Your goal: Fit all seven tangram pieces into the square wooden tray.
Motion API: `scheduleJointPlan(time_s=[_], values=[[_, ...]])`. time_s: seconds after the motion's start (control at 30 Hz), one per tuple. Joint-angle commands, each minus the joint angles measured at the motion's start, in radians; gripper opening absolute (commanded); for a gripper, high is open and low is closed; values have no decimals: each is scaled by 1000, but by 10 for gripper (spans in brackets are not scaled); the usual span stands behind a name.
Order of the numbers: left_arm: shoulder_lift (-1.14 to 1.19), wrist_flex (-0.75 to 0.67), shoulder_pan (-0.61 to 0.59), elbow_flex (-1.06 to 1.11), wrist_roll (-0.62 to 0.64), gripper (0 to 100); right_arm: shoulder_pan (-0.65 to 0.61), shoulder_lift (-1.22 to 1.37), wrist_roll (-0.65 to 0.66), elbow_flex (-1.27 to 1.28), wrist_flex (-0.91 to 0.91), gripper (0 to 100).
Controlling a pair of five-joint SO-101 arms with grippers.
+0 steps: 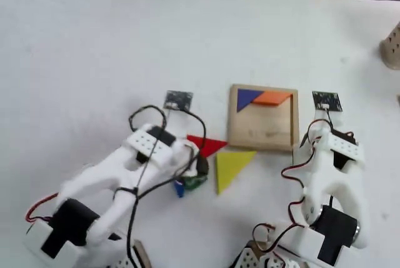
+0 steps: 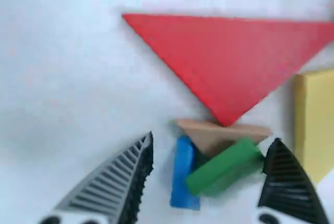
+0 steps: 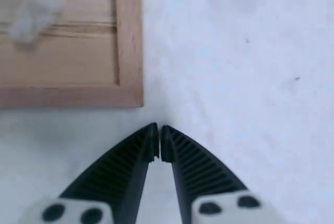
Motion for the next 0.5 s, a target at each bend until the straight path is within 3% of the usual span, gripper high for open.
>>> scheduleJointPlan(time_s=[0.0, 0.2, 0.47], values=[[1, -17, -77, -54, -15, 332, 5, -2, 14, -29, 8, 17], [-8, 44, -97, -57, -21, 332, 5, -2, 15, -28, 8, 17], [-239, 132, -300, 11, -238, 335, 1, -2, 15, -28, 8, 17]])
